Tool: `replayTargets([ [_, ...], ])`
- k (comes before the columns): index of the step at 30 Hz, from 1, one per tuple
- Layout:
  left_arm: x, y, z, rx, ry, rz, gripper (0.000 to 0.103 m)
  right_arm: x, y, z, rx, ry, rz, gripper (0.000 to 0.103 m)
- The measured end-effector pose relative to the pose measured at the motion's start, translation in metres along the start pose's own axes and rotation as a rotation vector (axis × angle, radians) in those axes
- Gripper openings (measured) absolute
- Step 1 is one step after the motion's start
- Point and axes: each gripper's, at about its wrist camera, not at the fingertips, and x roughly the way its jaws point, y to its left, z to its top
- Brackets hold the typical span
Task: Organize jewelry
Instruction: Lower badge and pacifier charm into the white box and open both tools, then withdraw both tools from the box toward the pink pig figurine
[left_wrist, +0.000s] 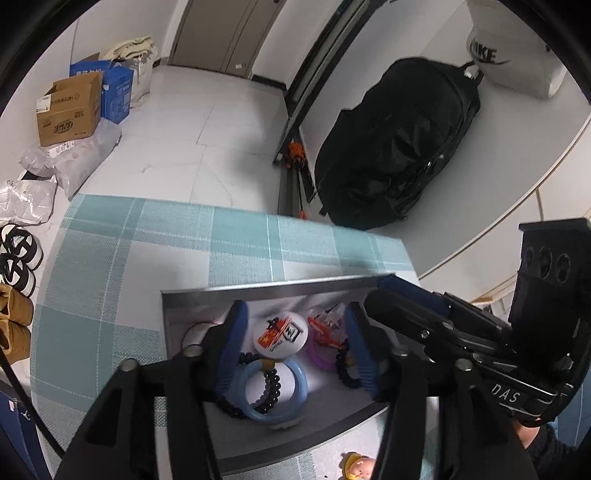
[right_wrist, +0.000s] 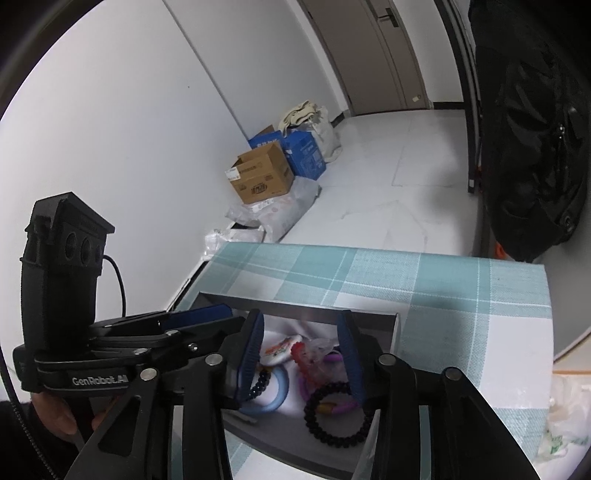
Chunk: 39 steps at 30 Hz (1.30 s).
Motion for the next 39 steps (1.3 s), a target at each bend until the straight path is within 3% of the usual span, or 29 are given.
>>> replayTargets([
  [5,-0.009,-0.004,-0.001,0.031,-0.049,0.039,0.057,-0.006,-0.001,0.0,0.006,-0.027,-0.001,0.047],
  [20,-0.024,-0.011,-0.013,0.056,-0.094,0.128,0.058,-0.025,0.001,-0.009,0.023,-0.063,-0.007,0.061],
  [27,-0.035,-0.021,-0.033,0.075,-0.121,0.156,0.066,-0.041,0.004,-0.018,0.023,-0.077,-0.012,0.07],
  [39,-0.045,-0.045,-0.061,0.156,-0.115,0.212,0.069,-0.064,0.009,-0.048,0.021,-0.057,-0.044,0.084],
])
